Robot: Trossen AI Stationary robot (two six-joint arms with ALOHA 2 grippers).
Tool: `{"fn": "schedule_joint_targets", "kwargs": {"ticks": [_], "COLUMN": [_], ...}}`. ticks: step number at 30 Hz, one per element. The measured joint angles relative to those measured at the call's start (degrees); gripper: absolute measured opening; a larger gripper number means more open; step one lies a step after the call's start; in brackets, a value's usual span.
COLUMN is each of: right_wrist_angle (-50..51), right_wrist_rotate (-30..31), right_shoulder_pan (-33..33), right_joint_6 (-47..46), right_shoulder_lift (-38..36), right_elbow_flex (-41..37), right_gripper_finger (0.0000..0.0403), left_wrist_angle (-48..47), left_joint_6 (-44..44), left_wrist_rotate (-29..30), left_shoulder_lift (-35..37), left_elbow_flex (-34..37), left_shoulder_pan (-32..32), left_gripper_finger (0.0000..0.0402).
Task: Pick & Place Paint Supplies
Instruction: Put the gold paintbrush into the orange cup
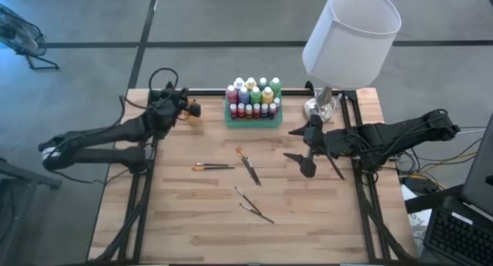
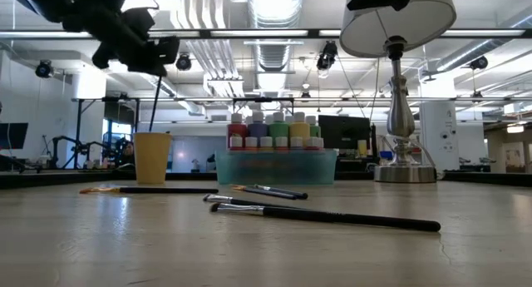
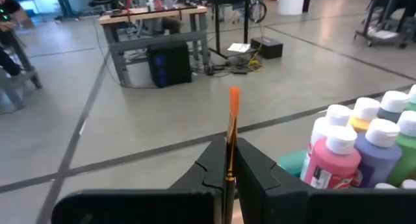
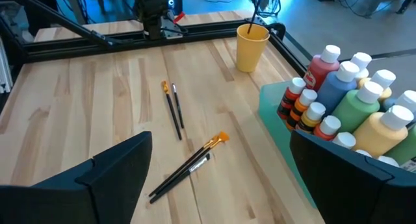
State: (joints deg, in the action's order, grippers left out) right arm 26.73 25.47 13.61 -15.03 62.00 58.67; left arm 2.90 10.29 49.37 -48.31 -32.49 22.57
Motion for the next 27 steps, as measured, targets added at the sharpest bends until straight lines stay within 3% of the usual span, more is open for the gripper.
{"fn": "schedule_joint_targets", "kwargs": {"ticks": [19,27], "right_wrist_angle": [0.0,0.0], "right_wrist_rotate": [0.0,0.0], "right_shoulder_pan": [0.0,0.0], "right_joint_6": [0.0,0.0], "right_shoulder_lift": [0.0,0.0], "right_elbow_flex": [0.0,0.0], "right_gripper_finger": [0.0310,0.0285], "left_wrist_angle": [26.7,32.2], "left_joint_6": [-2.7,-4.2], "left_wrist_rotate": [-2.0,-2.2], "left_shoulder_lift": [0.7,0.6], "left_elbow_flex": [17.2,21.8], "left_shoulder_pan": [1.8,1.8], "left_gripper_finger": [0.0016,0.0016]}}
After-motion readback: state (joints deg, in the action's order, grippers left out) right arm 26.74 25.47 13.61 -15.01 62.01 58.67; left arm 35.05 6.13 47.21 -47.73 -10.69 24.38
